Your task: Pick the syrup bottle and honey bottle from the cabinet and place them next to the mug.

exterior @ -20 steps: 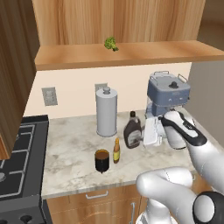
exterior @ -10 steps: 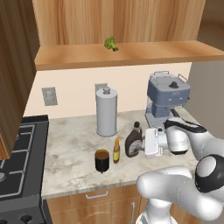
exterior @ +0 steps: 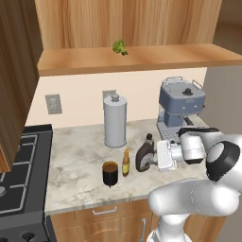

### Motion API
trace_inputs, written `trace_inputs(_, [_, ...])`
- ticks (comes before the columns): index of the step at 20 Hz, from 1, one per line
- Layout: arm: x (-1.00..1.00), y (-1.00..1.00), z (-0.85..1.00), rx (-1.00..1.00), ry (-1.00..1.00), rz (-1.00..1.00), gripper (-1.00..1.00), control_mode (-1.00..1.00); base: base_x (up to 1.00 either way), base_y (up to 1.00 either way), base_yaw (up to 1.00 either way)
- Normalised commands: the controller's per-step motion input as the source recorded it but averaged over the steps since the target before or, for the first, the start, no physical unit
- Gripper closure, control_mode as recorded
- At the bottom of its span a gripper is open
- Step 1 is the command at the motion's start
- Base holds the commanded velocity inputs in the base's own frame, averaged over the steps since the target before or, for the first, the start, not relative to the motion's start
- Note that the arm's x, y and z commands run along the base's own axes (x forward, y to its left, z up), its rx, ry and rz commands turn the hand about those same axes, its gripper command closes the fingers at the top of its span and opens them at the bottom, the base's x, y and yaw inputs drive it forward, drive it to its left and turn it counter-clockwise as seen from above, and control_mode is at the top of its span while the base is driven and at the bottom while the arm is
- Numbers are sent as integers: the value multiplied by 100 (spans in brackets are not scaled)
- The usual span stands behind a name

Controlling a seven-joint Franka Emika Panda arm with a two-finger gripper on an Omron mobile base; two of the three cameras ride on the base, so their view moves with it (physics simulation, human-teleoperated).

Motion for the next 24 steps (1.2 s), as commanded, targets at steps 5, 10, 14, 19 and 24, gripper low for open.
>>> trace_inputs(5, [0,17,-1,0,-1,0,100,-100,0,0,0])
trace_inputs(10, [-7,14,0,0,-4,0,100,-100,0,0,0])
trace_inputs(14, [0,4,0,0,0,0,100,-100,0,0,0])
trace_inputs(19, [0,0,0,0,0,0,-100,-100,0,0,0])
trace_inputs(24, [0,0,0,0,0,0,-100,-100,0,0,0])
